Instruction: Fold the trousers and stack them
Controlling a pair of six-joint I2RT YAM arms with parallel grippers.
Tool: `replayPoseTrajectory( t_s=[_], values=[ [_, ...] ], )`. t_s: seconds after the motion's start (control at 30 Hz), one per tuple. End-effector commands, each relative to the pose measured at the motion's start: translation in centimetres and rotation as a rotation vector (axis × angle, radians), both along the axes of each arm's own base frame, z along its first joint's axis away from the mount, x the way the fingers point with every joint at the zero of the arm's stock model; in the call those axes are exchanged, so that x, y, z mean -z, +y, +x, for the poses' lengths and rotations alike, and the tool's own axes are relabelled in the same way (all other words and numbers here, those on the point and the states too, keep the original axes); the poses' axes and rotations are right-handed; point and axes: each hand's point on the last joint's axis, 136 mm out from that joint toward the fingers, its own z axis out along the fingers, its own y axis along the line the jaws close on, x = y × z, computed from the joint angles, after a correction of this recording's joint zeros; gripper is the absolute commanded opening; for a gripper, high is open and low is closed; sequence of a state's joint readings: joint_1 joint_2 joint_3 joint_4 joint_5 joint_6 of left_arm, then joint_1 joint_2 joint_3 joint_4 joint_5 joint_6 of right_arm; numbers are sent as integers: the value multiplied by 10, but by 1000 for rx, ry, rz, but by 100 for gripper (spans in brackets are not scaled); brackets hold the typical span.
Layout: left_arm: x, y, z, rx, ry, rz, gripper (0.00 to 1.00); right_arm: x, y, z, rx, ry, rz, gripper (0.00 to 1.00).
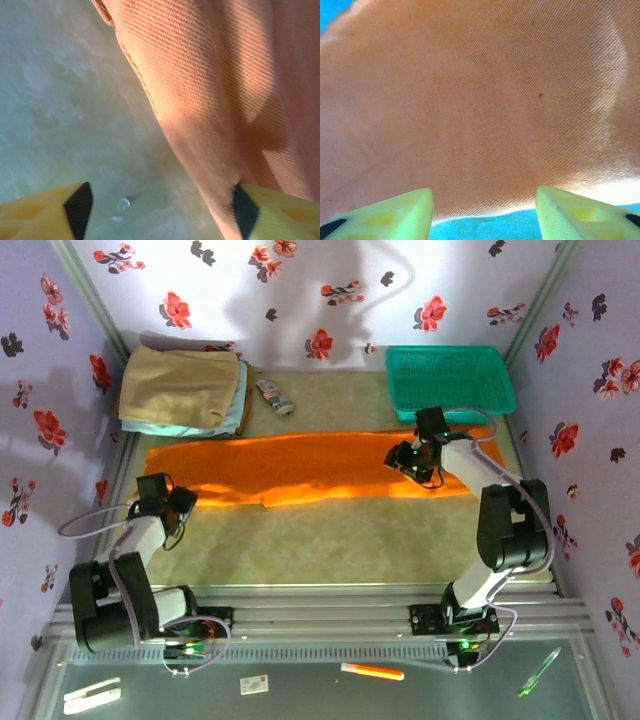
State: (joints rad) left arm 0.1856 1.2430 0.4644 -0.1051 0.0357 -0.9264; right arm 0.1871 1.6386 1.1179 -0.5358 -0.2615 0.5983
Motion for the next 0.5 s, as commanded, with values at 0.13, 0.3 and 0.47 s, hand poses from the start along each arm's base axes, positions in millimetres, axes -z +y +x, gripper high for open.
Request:
replayPoseTrajectory(
  t_s=[0.13,0.3,0.47],
  values=[
    [-16,24,14,-45,-87,49,1,-1,-57,-21,135,17,-92,63],
    [-37,40,-6,-99,-79,69,0,11,-102,-40,327,35,-55,70],
    [-39,55,-34,-174,-46,61,0,17,-138,-66,439,67,-113,73]
  ],
)
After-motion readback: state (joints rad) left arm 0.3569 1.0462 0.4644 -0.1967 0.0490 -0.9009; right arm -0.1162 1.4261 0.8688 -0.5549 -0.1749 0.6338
